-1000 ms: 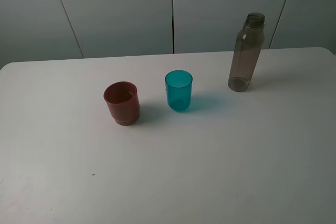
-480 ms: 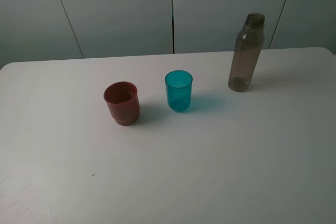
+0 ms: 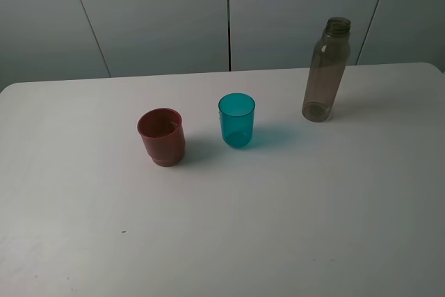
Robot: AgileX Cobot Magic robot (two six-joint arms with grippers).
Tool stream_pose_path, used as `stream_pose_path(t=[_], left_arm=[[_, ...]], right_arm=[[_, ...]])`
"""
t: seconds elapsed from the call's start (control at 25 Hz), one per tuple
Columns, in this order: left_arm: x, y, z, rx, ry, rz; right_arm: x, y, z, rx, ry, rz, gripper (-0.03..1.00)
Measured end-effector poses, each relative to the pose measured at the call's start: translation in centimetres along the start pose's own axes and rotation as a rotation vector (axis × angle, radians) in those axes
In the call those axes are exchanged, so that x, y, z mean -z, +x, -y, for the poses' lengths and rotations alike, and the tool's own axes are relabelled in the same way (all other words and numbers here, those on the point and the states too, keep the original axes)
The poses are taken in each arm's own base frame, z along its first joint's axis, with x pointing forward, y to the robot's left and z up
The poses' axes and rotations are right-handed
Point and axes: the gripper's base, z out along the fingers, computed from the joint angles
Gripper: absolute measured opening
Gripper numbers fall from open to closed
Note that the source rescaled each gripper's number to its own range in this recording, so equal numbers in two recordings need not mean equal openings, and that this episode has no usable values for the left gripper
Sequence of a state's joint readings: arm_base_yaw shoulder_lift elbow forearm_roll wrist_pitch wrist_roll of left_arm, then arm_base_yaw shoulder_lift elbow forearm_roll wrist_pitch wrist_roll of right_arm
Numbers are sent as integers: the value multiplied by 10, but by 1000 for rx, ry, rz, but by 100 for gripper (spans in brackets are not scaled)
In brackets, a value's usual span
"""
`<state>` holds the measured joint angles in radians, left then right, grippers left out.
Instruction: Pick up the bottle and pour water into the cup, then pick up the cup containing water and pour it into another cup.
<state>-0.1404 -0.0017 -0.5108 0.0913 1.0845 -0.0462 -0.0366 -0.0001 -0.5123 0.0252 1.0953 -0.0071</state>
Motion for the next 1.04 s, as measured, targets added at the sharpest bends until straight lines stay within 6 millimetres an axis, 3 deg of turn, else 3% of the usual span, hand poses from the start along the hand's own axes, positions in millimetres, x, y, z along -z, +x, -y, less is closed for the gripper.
stream_pose_path(t=[1.04], left_arm=[[0, 0, 0, 0, 0, 0]], right_arm=[[0, 0, -1, -4, -9, 0, 100]])
